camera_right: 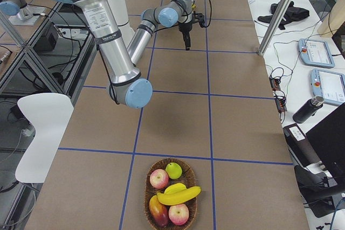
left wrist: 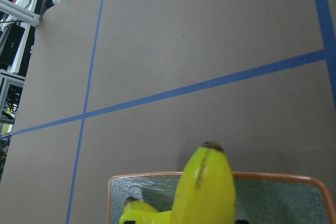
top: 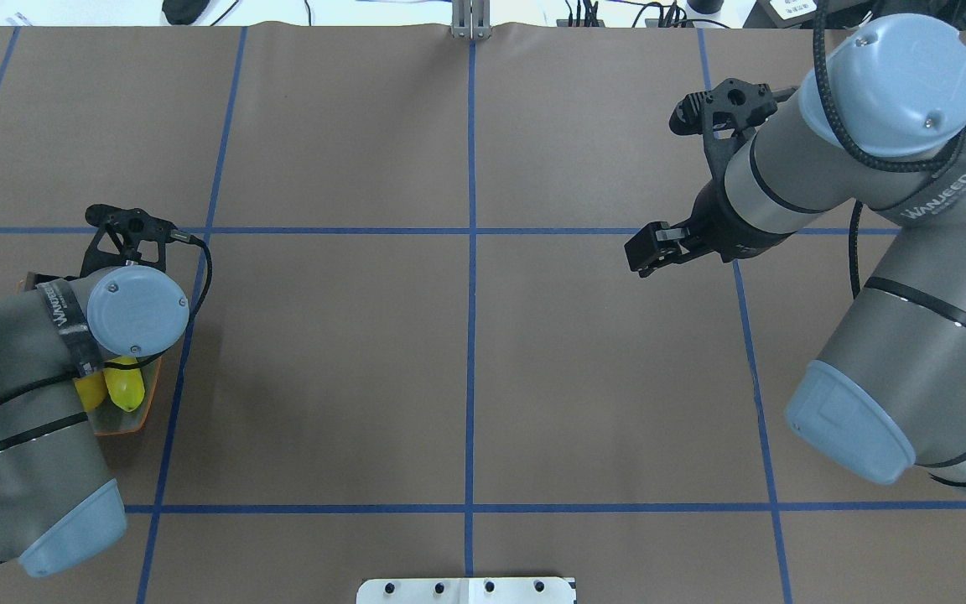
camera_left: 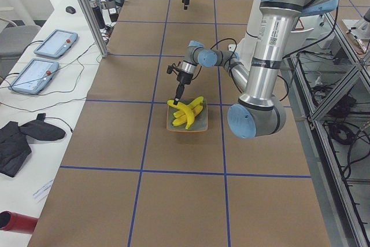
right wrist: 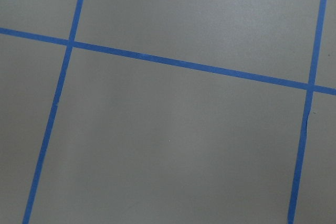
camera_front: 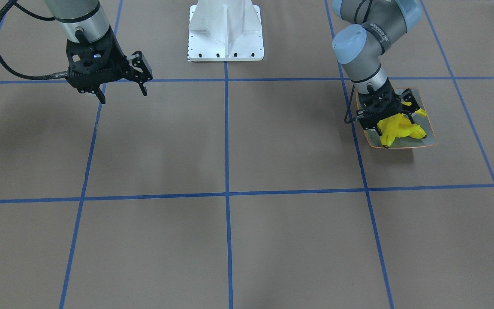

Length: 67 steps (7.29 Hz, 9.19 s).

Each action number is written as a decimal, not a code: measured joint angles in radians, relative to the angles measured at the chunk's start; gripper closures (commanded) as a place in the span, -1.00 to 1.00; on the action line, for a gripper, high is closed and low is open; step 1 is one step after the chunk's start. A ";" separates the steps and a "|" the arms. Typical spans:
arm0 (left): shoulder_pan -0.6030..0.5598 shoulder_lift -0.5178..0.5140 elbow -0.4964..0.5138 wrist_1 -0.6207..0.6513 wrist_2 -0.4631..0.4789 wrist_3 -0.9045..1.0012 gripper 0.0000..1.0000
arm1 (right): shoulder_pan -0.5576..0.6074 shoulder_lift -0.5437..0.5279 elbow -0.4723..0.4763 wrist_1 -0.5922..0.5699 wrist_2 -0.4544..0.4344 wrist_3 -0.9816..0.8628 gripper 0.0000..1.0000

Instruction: Transfer all bananas from basket to plate

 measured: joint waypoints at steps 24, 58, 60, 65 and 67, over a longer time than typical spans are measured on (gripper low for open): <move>-0.313 -0.181 -0.054 -0.075 -0.473 0.232 -1.00 | 0.984 -0.453 -0.865 0.228 0.276 -1.398 -0.99; -0.299 -0.213 0.173 -0.680 -0.496 -0.157 -1.00 | 0.386 0.028 -0.371 0.029 0.268 -0.578 1.00; -0.287 -0.216 0.185 -0.857 -0.533 -0.314 -1.00 | 0.287 0.043 -0.291 0.048 0.320 -0.383 1.00; -0.176 -0.289 0.193 -1.166 -0.534 -0.742 -1.00 | 0.111 0.072 -0.199 0.231 0.441 0.088 1.00; -0.143 -0.331 0.192 -1.179 -0.533 -0.818 -1.00 | 0.059 0.111 -0.211 0.272 0.444 0.145 1.00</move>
